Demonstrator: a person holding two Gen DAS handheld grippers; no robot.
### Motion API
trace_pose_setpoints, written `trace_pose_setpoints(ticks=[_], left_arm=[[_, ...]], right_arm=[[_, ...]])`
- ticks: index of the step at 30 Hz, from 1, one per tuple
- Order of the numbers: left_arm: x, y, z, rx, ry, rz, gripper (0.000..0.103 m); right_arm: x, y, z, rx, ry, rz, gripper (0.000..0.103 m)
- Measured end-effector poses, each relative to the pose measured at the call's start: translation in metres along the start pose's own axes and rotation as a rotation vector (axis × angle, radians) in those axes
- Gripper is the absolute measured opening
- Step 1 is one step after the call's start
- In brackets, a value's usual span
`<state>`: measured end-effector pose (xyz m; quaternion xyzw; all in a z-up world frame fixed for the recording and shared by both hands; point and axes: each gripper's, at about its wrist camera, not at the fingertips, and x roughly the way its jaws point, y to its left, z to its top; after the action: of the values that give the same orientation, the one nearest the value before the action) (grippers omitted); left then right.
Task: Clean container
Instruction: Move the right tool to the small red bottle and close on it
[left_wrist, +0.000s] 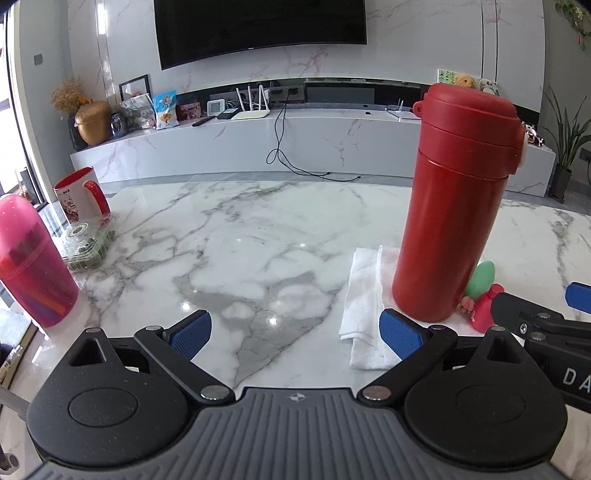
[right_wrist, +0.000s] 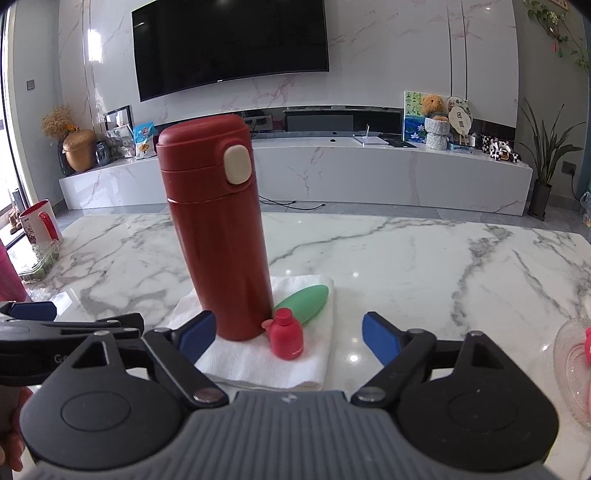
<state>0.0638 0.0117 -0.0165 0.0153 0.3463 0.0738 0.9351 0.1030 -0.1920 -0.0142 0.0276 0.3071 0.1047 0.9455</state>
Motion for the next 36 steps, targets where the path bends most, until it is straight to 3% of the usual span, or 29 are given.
trace_pose_setpoints(ticks=[4, 11, 28, 36], left_arm=[[0.003, 0.001, -0.001, 0.011, 0.008, 0.011, 0.1], [0.007, 0.002, -0.002, 0.015, 0.031, 0.016, 0.1], [0.013, -0.002, -0.005, 0.034, 0.045, 0.02, 0.1], [0.014, -0.003, -0.004, 0.035, 0.041, 0.015, 0.1]], right_arm=[[0.009, 0.0, -0.002, 0.001, 0.017, 0.011, 0.062], [0.019, 0.004, 0.0, -0.024, 0.014, 0.025, 0.036], [0.036, 0.01, 0.002, -0.08, 0.029, 0.002, 0.015], [0.035, 0.006, 0.002, -0.075, 0.031, 0.006, 0.014]])
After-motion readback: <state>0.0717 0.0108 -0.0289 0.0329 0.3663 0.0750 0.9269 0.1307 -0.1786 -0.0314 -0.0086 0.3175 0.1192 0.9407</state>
